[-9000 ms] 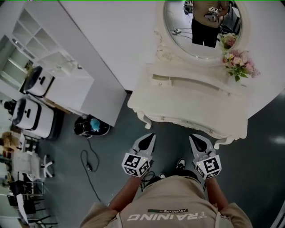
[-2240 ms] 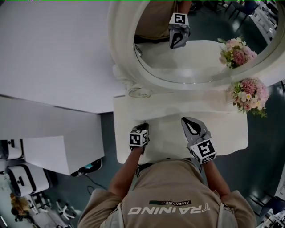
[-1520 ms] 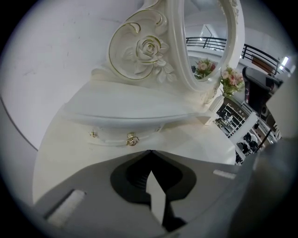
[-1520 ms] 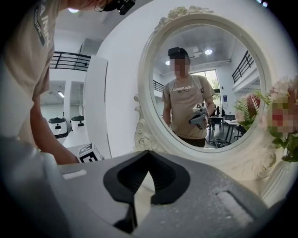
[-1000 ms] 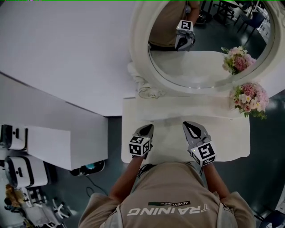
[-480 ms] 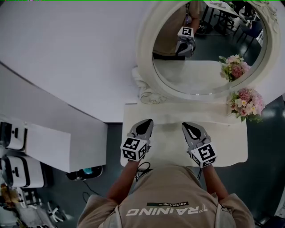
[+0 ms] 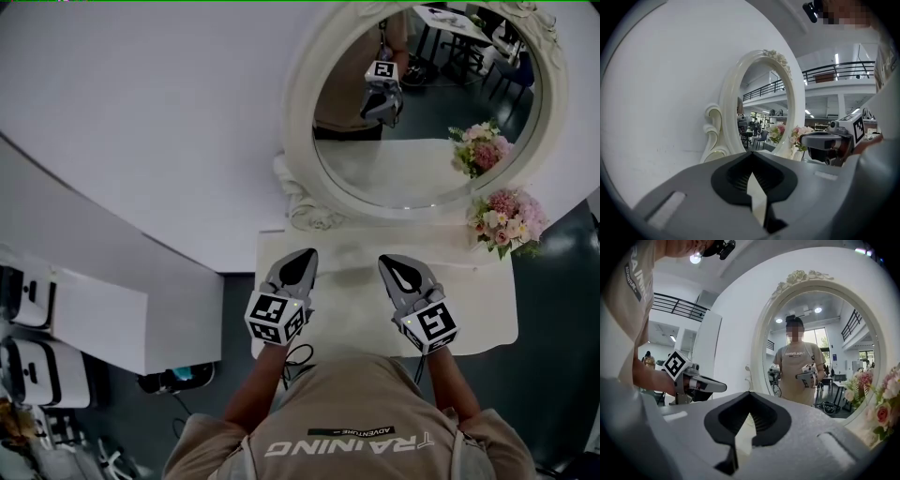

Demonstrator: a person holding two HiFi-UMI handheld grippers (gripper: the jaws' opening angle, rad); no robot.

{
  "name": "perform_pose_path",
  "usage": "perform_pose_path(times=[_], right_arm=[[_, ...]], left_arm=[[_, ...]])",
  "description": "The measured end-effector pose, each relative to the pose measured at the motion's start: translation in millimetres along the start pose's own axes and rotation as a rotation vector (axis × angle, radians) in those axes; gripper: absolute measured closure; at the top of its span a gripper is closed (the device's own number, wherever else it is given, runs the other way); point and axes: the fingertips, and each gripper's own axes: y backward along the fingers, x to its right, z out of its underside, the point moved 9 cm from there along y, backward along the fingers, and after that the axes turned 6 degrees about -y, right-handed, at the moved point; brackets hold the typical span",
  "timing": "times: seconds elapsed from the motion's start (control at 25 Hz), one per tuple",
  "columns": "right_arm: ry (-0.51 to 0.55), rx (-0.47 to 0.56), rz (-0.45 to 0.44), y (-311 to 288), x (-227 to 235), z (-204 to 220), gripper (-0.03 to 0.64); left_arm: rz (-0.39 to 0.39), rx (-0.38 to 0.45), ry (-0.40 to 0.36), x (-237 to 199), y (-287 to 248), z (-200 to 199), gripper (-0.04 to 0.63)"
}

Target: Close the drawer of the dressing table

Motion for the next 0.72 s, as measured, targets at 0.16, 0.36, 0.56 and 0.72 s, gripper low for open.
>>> perform_pose_path(times=[0.16,0.36,0.56,0.72], right_arm=[[0.003,0.020,0.008,1.7,0.6,-9.5,0.615],[-0.018,0.046,0.013,3.1,4.9,-18.8,0.615],[0.000,0.070,0.026,6.4,5.6,-30.3,0.615],[0.010,0.084,0.037,9.7,5.4,-36.5,0.615]], left_arm=[[-0.008,0.054,-0.011,1.0,5.0,-16.6,0.577],[-0.015,0.089,-0.038,1.7,9.8,-30.9,0.577],[-0.043,0.122,-0.067,1.9,17.6,-42.4,0.577],[-0.073,0.148,-0.099,3.5,22.6,-48.1,0.577]])
